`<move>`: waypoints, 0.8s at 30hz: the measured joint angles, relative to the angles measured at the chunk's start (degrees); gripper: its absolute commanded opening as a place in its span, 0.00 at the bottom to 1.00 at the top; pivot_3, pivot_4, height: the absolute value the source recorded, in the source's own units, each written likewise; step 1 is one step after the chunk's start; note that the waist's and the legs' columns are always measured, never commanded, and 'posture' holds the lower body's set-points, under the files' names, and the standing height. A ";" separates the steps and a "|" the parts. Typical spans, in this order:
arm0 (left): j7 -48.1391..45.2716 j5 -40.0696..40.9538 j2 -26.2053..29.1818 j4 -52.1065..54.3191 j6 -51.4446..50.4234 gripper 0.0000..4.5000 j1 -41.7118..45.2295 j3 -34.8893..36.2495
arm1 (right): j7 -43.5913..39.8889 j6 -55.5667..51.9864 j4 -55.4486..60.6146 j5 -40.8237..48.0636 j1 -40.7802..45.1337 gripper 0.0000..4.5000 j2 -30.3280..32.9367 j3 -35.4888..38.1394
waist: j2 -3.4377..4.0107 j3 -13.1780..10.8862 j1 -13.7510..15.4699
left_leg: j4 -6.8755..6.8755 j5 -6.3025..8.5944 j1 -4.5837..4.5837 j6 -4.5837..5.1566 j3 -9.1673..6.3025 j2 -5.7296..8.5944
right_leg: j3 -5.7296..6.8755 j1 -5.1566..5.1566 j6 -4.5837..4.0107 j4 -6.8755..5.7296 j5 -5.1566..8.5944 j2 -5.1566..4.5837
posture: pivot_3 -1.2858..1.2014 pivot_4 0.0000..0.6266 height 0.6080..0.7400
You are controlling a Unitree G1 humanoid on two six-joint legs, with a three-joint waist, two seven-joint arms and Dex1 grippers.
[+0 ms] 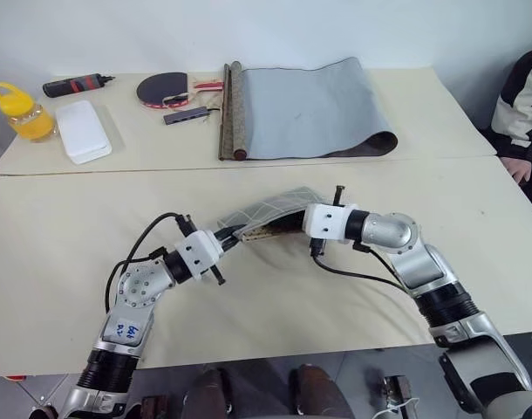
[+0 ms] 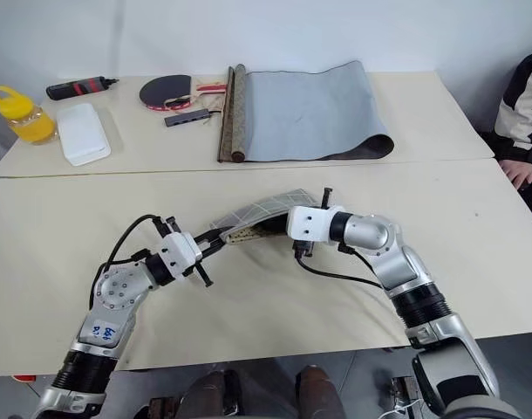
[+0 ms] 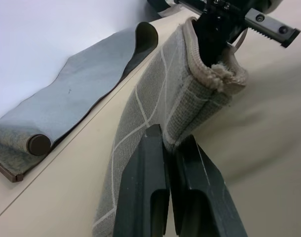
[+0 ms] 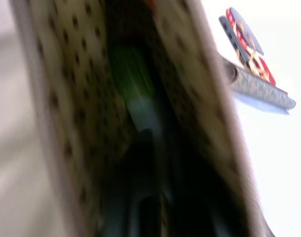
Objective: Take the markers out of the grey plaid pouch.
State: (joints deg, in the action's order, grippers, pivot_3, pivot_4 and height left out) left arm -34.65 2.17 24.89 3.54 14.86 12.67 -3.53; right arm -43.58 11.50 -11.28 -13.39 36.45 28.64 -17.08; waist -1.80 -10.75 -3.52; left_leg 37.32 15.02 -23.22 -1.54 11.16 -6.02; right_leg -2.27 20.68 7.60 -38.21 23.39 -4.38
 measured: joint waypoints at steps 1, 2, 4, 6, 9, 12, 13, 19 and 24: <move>-0.01 0.01 0.00 0.08 -0.11 0.00 0.11 0.00 | 0.11 0.13 -0.08 -0.15 0.00 0.41 0.00 -0.06 | 0.00 0.00 0.03 | 0.00 0.00 0.00 0.00 0.00 0.00 | 0.00 0.00 0.00 0.00 0.00 0.00 | 0.52 0.24 1.00; -0.03 0.03 0.00 0.08 -0.33 0.00 0.20 0.03 | 0.13 0.34 -0.18 -0.16 0.02 0.50 0.01 -0.06 | 0.00 0.00 0.05 | 0.00 0.00 0.00 0.00 0.00 0.00 | 0.00 -0.01 0.00 0.00 0.00 0.00 | 0.52 0.24 1.00; -0.17 0.24 0.05 0.07 -0.76 0.00 0.39 0.11 | 0.16 0.95 -0.50 -0.17 0.18 0.63 0.02 -0.06 | 0.00 0.00 0.05 | 0.01 0.00 0.00 0.00 0.00 0.00 | 0.00 0.00 0.00 0.00 0.00 0.00 | 0.52 0.24 1.00; -0.47 0.62 0.07 0.07 -1.12 0.00 0.86 0.11 | 0.16 1.08 -0.61 -0.15 0.43 0.78 0.02 -0.06 | 0.00 0.00 -0.01 | 0.01 0.00 0.00 0.00 0.00 0.00 | 0.00 0.00 0.00 -0.02 0.00 0.00 | 0.52 0.24 1.00; -0.64 0.92 0.05 0.07 -1.60 0.00 1.70 0.11 | 0.15 1.24 -0.59 -0.06 0.95 0.99 -0.07 -0.06 | 0.00 0.00 -0.04 | 0.02 0.00 0.00 0.00 0.00 0.00 | 0.00 0.00 0.00 -0.04 0.00 0.00 | 0.52 0.24 1.00; -0.77 1.53 0.02 0.07 -2.22 0.00 1.92 0.11 | 0.15 1.37 -0.57 -0.04 1.12 0.99 -0.12 -0.07 | 0.00 0.00 -0.03 | 0.02 0.00 0.00 0.00 0.00 0.00 | 0.00 0.00 0.00 -0.06 0.00 0.00 | 0.52 0.24 1.00; -0.92 1.92 0.02 0.08 -2.52 0.00 1.90 0.11 | 0.13 1.28 -0.57 -0.04 1.12 0.99 -0.12 -0.07 | 0.00 0.00 -0.02 | 0.02 0.00 0.00 0.00 0.00 0.00 | 0.00 0.00 0.00 -0.06 0.00 0.00 | 0.52 0.24 1.00; -2.45 5.55 -1.17 1.02 -7.10 0.00 1.40 0.11 | -1.51 -0.30 -0.44 1.35 1.13 0.87 0.26 -0.03 | 0.00 0.00 0.00 | 0.06 0.00 0.00 0.00 -0.01 0.00 | 0.00 0.00 0.00 -0.11 0.00 0.00 | 0.52 0.24 1.00; -3.02 11.18 -2.04 3.98 -15.11 0.00 0.96 0.27 | -8.31 -1.84 1.87 3.37 2.12 0.66 4.44 -0.49 | 0.04 -0.02 0.11 | 0.09 0.00 0.00 0.00 -0.10 0.01 | 0.00 0.00 0.00 -0.12 0.00 -0.01 | 0.52 0.24 1.00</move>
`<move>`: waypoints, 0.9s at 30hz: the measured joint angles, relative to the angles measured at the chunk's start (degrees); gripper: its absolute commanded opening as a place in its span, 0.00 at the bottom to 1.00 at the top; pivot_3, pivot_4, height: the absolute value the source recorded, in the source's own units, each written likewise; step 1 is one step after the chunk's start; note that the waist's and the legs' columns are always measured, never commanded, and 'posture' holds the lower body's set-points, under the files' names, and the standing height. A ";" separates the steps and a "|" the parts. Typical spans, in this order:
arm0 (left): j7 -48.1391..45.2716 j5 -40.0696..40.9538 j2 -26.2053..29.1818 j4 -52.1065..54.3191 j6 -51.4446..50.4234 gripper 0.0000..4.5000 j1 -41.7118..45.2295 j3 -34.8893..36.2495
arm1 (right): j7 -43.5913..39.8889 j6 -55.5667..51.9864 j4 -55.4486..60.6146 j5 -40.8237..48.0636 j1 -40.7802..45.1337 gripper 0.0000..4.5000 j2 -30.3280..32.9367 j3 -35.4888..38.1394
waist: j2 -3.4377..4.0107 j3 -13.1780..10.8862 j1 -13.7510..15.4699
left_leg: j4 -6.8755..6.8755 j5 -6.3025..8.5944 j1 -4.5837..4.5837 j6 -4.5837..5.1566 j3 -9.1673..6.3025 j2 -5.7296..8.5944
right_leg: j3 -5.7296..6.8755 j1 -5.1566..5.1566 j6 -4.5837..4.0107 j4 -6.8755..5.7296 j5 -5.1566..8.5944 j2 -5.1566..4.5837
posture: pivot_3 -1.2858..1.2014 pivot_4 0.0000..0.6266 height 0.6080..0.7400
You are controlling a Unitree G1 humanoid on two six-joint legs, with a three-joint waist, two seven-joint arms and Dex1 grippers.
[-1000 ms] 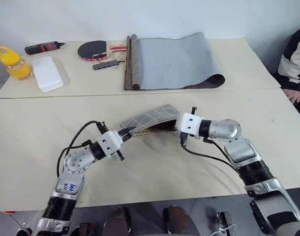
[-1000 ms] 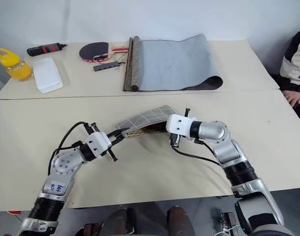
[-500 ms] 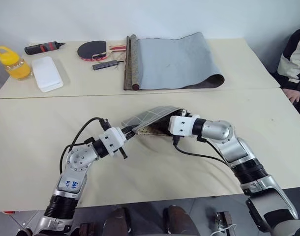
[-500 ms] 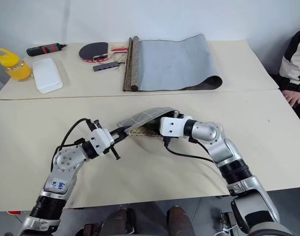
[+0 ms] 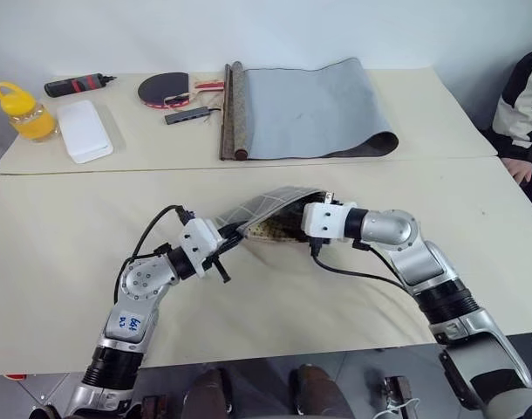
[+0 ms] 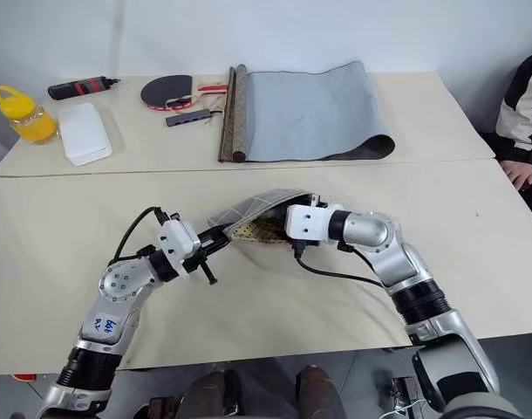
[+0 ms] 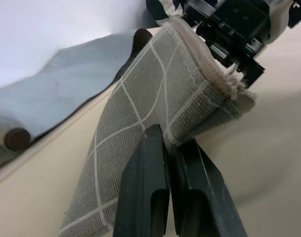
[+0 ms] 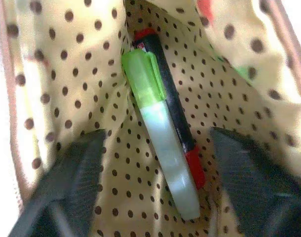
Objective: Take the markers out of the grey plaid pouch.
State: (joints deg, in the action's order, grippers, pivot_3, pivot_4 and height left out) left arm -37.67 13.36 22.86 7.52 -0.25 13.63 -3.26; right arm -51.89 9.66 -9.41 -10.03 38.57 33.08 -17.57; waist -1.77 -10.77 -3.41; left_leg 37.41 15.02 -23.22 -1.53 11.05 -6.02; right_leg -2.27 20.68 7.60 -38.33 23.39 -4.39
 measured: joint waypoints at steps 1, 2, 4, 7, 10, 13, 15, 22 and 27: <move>-0.11 2.08 -0.06 1.08 -3.21 0.00 -0.19 0.05 | -3.15 -0.94 1.61 0.54 0.64 0.66 2.27 -0.25 | 0.03 -0.02 0.04 | 0.00 0.00 0.00 0.01 -0.09 0.00 | -0.01 0.00 0.00 0.01 0.00 -0.01 | 0.52 0.24 1.00; -0.27 3.84 -0.06 1.75 -5.96 0.00 -0.40 0.20 | -5.37 -2.25 2.94 1.24 1.39 0.66 3.69 -0.11 | 0.03 -0.02 0.08 | 0.00 0.01 0.01 0.01 -0.23 0.00 | 0.00 -0.03 0.00 0.01 0.00 -0.01 | 0.52 0.24 1.00; -1.14 8.75 0.34 3.69 -14.05 0.00 -0.64 0.47 | -10.58 -6.86 6.22 4.67 3.67 0.66 5.89 0.41 | 0.04 -0.02 -0.11 | 0.01 0.00 0.02 0.01 -0.38 -0.03 | -0.03 -0.01 0.00 -0.02 0.00 0.02 | 0.52 0.24 1.00; -1.98 13.96 0.55 6.70 -22.48 0.00 -0.76 0.43 | -16.59 -12.48 10.65 7.82 5.92 0.66 8.33 0.61 | 0.04 -0.02 0.01 | 0.04 0.00 0.04 0.00 -0.50 -0.03 | 0.02 -0.07 0.00 -0.04 0.00 0.05 | 0.52 0.24 1.00; -1.61 19.25 -0.03 8.82 -29.80 0.00 -0.69 0.73 | -21.29 -17.26 12.58 9.11 6.24 0.66 10.24 0.06 | 0.04 -0.02 0.18 | 0.06 0.01 0.03 0.01 -0.54 0.01 | 0.03 -0.14 0.00 0.08 0.00 0.02 | 0.52 0.24 1.00; -0.54 23.93 -1.45 10.12 -35.44 0.00 -0.38 1.58 | -24.77 -19.07 12.64 8.61 7.22 0.66 11.70 -1.97 | 0.05 -0.03 0.20 | 0.07 0.01 0.02 0.01 -0.56 0.02 | 0.03 -0.15 0.00 0.11 0.00 0.02 | 0.52 0.24 1.00; 0.08 25.07 -1.70 10.29 -37.17 0.00 0.02 1.88 | -25.77 -19.73 12.50 7.99 8.19 0.66 11.68 -2.62 | 0.05 -0.03 0.10 | 0.09 0.01 0.02 0.01 -0.58 0.00 | 0.05 -0.16 0.00 0.11 0.00 0.04 | 0.52 0.24 1.00; 2.37 23.73 -4.55 8.14 -36.29 0.00 -0.76 3.03 | -21.43 -17.10 6.94 2.10 8.42 0.66 7.37 -6.26 | 0.05 -0.03 -0.08 | 0.18 0.01 0.03 0.01 -0.59 0.00 | 0.04 -0.21 -0.01 0.12 0.00 0.06 | 0.52 0.24 1.00; 2.32 23.58 -4.50 7.47 -35.88 0.00 -1.60 2.98 | -17.84 -13.10 3.49 -1.40 8.61 0.66 5.43 -7.10 | 0.05 -0.03 -0.23 | 0.23 0.00 0.04 0.01 -0.59 -0.01 | 0.04 -0.24 -0.01 0.10 0.00 0.07 | 0.52 0.24 1.00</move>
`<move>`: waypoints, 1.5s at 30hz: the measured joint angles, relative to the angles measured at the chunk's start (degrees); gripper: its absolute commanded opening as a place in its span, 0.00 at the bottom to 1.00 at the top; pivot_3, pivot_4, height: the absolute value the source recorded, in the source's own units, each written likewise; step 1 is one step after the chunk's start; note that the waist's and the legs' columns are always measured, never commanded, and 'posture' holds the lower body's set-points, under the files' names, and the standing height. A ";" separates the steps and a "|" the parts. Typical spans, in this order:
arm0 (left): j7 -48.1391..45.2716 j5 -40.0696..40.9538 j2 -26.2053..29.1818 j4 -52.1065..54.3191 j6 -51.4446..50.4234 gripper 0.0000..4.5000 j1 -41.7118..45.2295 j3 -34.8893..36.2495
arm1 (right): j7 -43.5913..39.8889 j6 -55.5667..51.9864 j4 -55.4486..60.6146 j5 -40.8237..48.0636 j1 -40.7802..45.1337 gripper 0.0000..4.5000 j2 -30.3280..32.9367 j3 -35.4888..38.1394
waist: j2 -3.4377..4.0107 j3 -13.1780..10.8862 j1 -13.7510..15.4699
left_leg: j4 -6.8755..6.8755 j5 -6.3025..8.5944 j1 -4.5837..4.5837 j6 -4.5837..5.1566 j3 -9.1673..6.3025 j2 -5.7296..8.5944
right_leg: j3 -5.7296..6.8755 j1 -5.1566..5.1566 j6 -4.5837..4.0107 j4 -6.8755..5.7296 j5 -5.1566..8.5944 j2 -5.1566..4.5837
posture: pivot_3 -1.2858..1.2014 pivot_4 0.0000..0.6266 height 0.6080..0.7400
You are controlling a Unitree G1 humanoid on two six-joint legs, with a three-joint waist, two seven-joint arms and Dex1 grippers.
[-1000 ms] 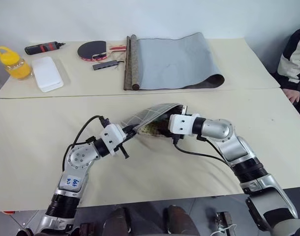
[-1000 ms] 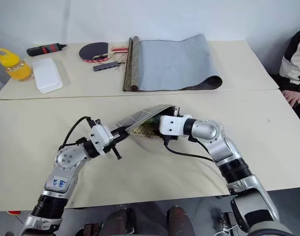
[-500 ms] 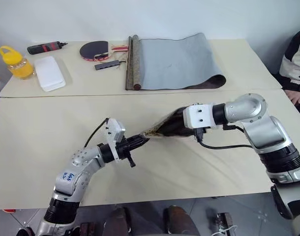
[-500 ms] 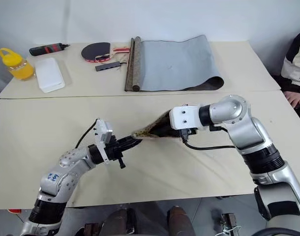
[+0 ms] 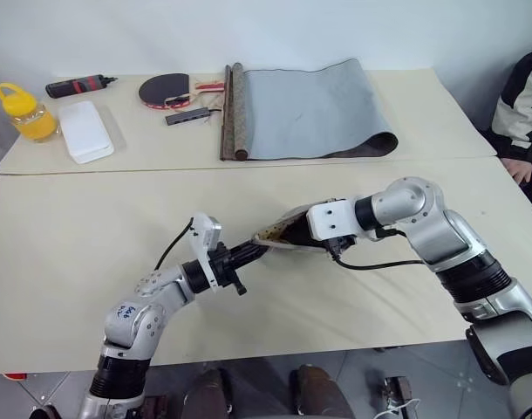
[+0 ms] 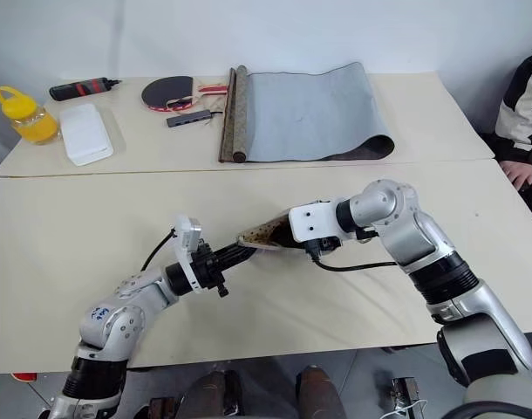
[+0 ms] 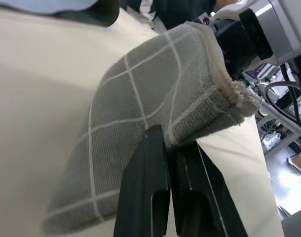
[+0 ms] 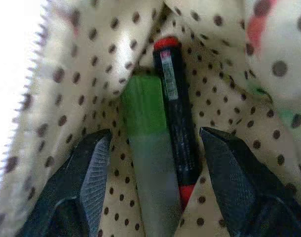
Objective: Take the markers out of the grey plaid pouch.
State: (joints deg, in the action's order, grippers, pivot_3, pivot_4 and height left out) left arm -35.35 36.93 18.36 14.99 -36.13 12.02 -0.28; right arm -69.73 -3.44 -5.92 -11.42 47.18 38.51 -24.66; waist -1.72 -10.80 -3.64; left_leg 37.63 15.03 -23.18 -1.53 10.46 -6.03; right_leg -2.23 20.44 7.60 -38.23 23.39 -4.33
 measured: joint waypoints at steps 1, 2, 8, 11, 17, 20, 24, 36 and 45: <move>-0.01 0.00 0.01 0.00 0.00 0.00 -0.01 0.00 | 0.37 0.31 -0.50 -0.32 0.01 0.66 -0.35 0.00 | 0.00 0.00 -0.03 | 0.01 0.00 0.00 0.00 0.00 0.00 | 0.00 0.00 0.00 -0.01 0.00 0.00 | 0.52 0.24 1.00; -0.01 0.00 0.01 0.00 0.00 0.00 -0.01 0.00 | 0.67 0.89 -1.15 -0.65 -0.01 0.66 -0.73 0.00 | 0.00 0.00 -0.07 | 0.02 0.00 0.00 0.00 0.00 0.00 | 0.00 -0.01 0.00 -0.03 0.00 0.00 | 0.52 0.24 1.00; 0.02 -0.27 0.00 -0.11 0.01 0.00 0.01 -0.04 | 0.53 1.54 -0.99 -0.54 -0.98 0.52 -1.15 0.03 | 0.00 0.00 -0.18 | 0.03 0.00 0.00 0.00 -0.01 0.00 | 0.00 -0.01 0.00 -0.05 0.00 0.00 | 0.52 0.24 1.00; 0.12 -0.28 -0.15 -0.11 0.04 0.00 0.01 -0.03 | 0.07 0.66 -0.78 -0.02 -1.41 0.32 -1.31 0.12 | 0.00 0.00 -0.27 | 0.03 0.00 0.00 0.00 -0.02 0.00 | 0.00 -0.02 0.00 -0.05 0.00 0.00 | 0.52 0.24 1.00; 0.20 -0.54 -0.39 -0.12 0.14 0.00 0.01 -0.09 | 0.62 0.49 -0.50 -0.05 -2.36 0.01 -2.01 0.40 | 0.00 0.00 -0.30 | 0.04 0.00 0.00 0.00 -0.07 0.00 | 0.03 -0.05 0.00 -0.04 0.00 0.01 | 0.52 0.24 1.00; 0.19 -0.85 -0.40 -0.12 0.30 0.00 0.00 -0.18 | 0.71 -0.76 0.09 0.47 -3.96 0.01 -3.23 0.43 | 0.00 0.00 -0.40 | 0.05 0.00 0.00 0.00 -0.08 0.01 | 0.03 -0.06 0.00 -0.04 0.00 0.00 | 0.52 0.24 1.00; 0.18 -0.94 -0.40 -0.12 0.45 0.00 0.00 -0.17 | 1.24 -0.67 0.09 0.42 -4.04 0.01 -3.36 0.43 | 0.00 0.00 -0.40 | 0.04 0.00 -0.01 0.00 -0.09 0.01 | 0.04 -0.06 0.00 -0.03 0.00 0.00 | 0.52 0.24 1.00; -0.84 12.80 -0.79 0.80 -12.13 0.00 1.23 3.25 | -7.10 -11.96 8.58 7.18 0.85 0.47 2.23 3.91 | 0.01 -0.01 -0.30 | -0.09 0.01 -0.05 0.00 -0.23 0.04 | 0.14 -0.10 0.00 0.13 0.00 -0.03 | 0.52 0.24 1.00; -0.51 13.59 -4.20 -0.81 -12.22 0.00 1.85 0.53 | -13.05 -20.39 15.01 10.33 -0.33 0.47 7.09 2.16 | 0.02 -0.02 0.40 | -0.18 0.01 -0.05 0.00 -0.29 0.13 | 0.17 -0.23 0.00 0.43 0.00 -0.05 | 0.52 0.24 1.00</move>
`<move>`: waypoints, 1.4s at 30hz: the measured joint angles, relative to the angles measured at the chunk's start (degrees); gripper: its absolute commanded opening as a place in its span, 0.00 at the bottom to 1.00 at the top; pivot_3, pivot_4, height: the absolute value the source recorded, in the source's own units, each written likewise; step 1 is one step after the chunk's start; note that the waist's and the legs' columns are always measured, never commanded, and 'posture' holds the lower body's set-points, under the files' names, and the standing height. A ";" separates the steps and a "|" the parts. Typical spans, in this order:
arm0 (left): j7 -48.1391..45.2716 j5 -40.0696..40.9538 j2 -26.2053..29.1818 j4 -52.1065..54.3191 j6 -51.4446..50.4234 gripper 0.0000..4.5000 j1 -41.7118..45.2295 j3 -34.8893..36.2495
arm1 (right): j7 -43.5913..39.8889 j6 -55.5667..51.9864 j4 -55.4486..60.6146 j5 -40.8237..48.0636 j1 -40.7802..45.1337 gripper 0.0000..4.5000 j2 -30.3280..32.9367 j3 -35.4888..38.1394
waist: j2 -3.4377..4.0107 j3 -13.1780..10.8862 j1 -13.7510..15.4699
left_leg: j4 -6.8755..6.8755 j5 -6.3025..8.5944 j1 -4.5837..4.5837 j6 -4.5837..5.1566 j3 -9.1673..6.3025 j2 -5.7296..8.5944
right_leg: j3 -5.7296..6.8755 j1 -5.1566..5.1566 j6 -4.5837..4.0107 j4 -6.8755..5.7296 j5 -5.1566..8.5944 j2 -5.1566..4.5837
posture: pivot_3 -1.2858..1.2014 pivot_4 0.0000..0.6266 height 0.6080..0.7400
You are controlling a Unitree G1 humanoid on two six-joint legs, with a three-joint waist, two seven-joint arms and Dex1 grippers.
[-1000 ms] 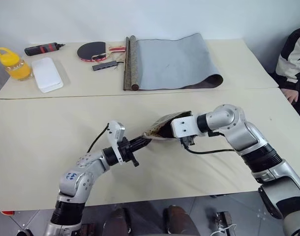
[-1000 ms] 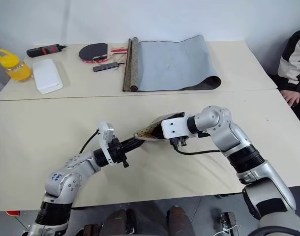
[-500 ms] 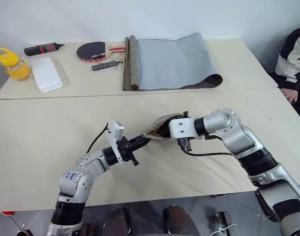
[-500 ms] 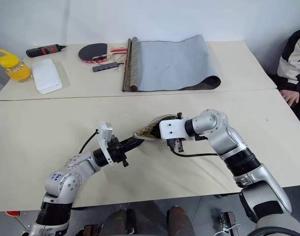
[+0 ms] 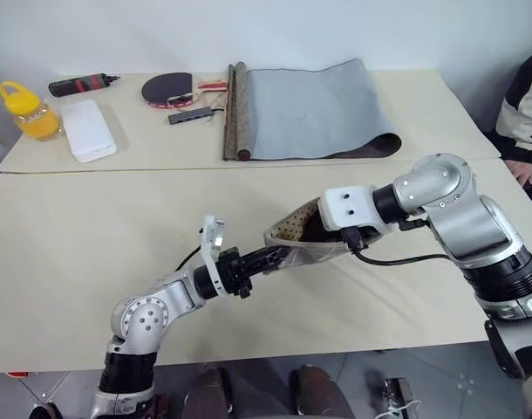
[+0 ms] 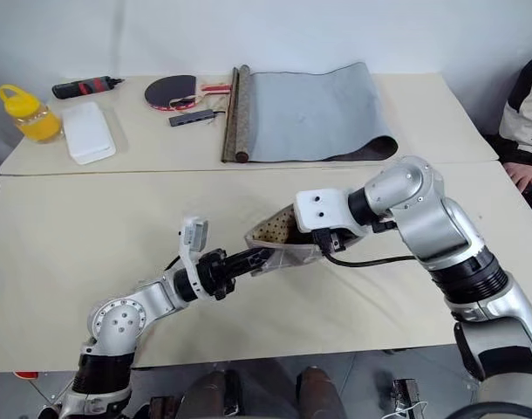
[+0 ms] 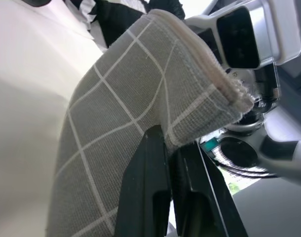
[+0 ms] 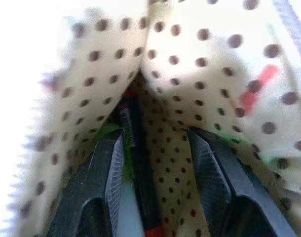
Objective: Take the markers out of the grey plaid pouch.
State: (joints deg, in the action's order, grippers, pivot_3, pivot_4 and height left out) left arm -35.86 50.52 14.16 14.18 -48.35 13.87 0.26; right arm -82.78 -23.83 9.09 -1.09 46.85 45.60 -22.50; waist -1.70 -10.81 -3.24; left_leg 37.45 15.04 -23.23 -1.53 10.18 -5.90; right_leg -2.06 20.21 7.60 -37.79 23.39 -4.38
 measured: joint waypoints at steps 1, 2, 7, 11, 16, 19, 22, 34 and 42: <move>-0.18 -2.97 0.04 -0.89 2.93 0.00 -0.38 -1.27 | 0.12 0.04 -0.05 -0.15 -1.30 0.47 -0.01 -0.95 | 0.00 0.00 0.05 | 0.00 0.00 0.00 0.00 0.01 0.02 | -0.01 0.00 0.00 0.01 0.00 -0.01 | 0.52 0.24 1.00; -0.48 -4.72 0.01 -1.59 4.83 0.00 -0.77 -1.79 | 0.40 0.29 -0.10 -0.45 -1.99 0.47 -0.10 -1.75 | 0.00 0.00 0.05 | 0.00 0.00 -0.01 0.01 0.01 0.02 | -0.01 0.01 0.00 0.01 0.00 -0.02 | 0.52 0.24 1.00; -2.45 -10.17 0.29 -1.88 10.76 0.00 -1.29 -3.88 | 3.11 5.33 -2.14 -4.23 -3.33 0.47 -0.19 -3.90 | 0.00 0.00 -0.19 | 0.04 0.00 0.07 0.00 0.01 -0.02 | -0.01 -0.08 0.00 0.00 0.00 0.03 | 0.52 0.24 1.00; -3.60 -11.55 0.60 -1.76 12.30 0.00 -1.73 -4.71 | 4.36 8.67 -4.05 -6.13 -3.44 0.47 -0.33 -4.29 | 0.00 0.00 -0.21 | 0.11 0.00 0.15 0.00 -0.02 -0.02 | 0.00 -0.24 -0.01 0.01 0.00 0.02 | 0.52 0.24 1.00; -4.13 -12.73 1.26 -1.49 13.09 0.00 -1.80 -5.63 | 4.51 10.51 -5.07 -8.01 -3.43 0.47 -0.05 -4.49 | 0.00 0.00 -0.20 | 0.10 0.02 0.49 0.02 -0.08 -0.02 | 0.03 -0.68 -0.01 0.15 0.00 0.02 | 0.52 0.24 1.00; -4.30 -13.59 1.50 -1.45 14.03 0.00 -1.87 -6.09 | 4.49 11.78 -5.44 -9.14 -3.56 0.47 0.40 -4.50 | 0.00 0.00 -0.18 | 0.07 0.03 0.67 0.03 -0.08 -0.01 | 0.03 -0.89 -0.03 0.24 0.00 0.01 | 0.52 0.24 1.00; -4.29 -13.96 1.50 -1.45 14.13 0.00 -1.91 -6.20 | 4.85 13.14 -6.28 -9.37 -3.84 0.38 0.39 -4.48 | -0.01 0.01 -0.18 | -0.03 0.04 0.95 0.02 -0.08 -0.01 | 0.04 -1.22 -0.05 0.37 0.00 0.00 | 0.52 0.24 1.00; -4.19 -14.44 1.43 -1.45 14.12 0.00 -2.13 -6.42 | 6.45 15.70 -7.73 -11.26 -4.18 0.06 0.37 -3.91 | -0.19 0.16 -0.30 | -0.21 0.06 1.27 0.01 -0.17 -0.07 | 0.21 -1.79 -0.29 0.93 -0.10 -0.01 | 0.52 0.24 1.00; -3.82 -14.45 1.42 -1.45 14.12 0.00 -2.12 -6.03 | 8.30 17.64 -9.78 -11.94 -3.48 0.06 -0.86 -3.86 | -0.19 0.16 -0.48 | -0.25 0.06 1.27 0.01 -0.16 -0.08 | 0.21 -1.77 -0.30 0.96 -0.11 -0.02 | 0.52 0.24 1.00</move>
State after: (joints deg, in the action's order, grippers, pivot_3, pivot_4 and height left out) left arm -39.68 36.07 15.58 12.73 -34.23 11.75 -5.77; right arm -74.48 -6.19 -0.69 -13.03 43.37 44.74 -26.36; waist -1.89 -10.66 -3.72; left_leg 37.20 15.10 -21.96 -1.52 10.01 -5.98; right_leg -1.85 18.44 7.29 -36.84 23.28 -4.40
